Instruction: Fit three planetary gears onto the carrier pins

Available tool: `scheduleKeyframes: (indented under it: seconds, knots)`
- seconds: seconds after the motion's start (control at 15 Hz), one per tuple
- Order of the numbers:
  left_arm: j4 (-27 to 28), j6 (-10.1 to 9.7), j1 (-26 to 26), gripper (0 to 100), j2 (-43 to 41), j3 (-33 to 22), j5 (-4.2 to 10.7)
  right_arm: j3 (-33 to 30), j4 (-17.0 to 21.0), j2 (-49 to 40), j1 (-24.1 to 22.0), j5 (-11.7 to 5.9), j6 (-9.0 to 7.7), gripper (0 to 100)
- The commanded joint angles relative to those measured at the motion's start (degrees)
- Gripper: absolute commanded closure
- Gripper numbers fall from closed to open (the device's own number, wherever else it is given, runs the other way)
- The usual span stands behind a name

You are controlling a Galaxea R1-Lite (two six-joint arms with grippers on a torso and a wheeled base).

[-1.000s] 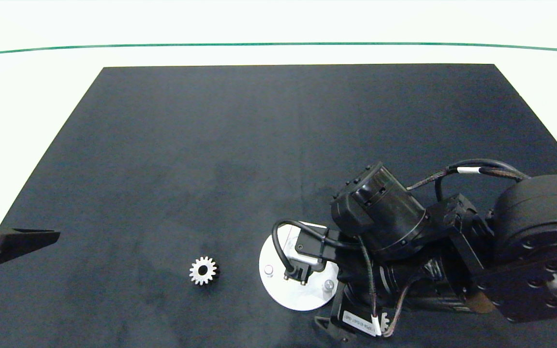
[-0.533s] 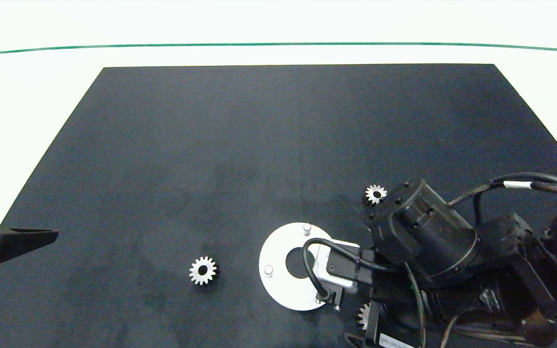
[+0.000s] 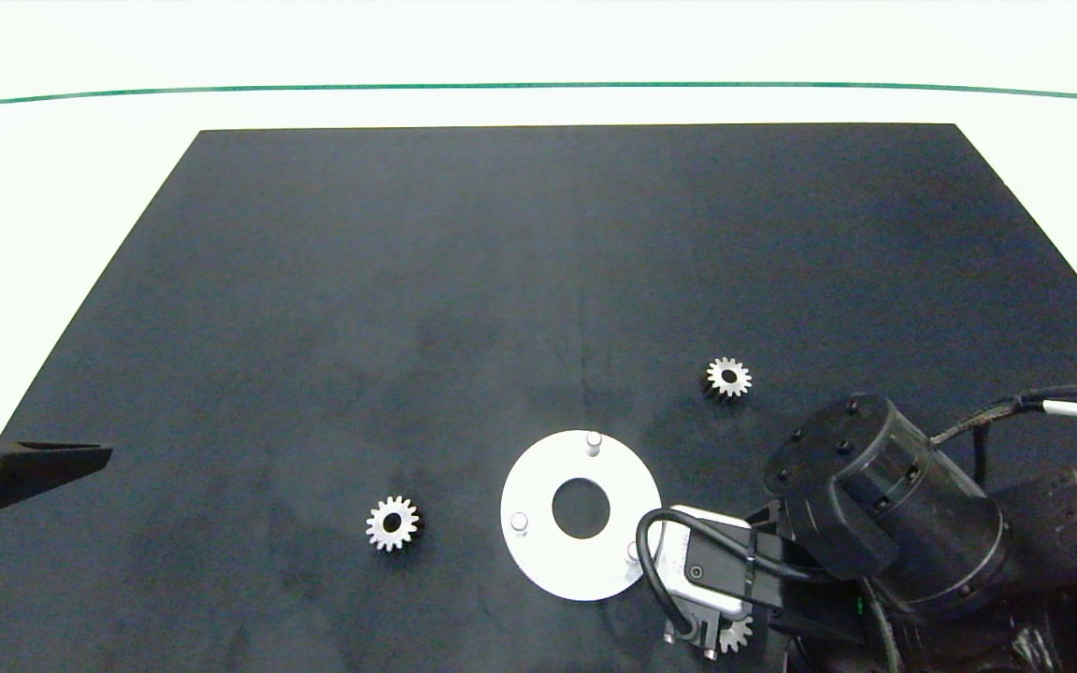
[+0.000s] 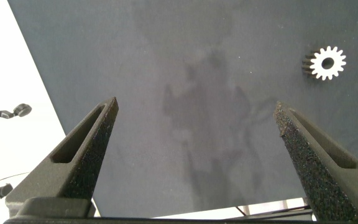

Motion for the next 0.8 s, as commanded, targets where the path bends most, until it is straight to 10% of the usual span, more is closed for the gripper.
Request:
scheduleKeyframes:
  seconds: [0.07,0.8]
  knots:
    - [0.3,0.04,0.0,0,0.0,0.0,0.07,2.9,-3.2,0.1,-0.1,-0.16,-0.15,1]
    - [0.3,0.13,0.0,0,0.0,0.0,0.07,4.7,-3.9,0.7,-0.4,-0.08,-0.06,24]
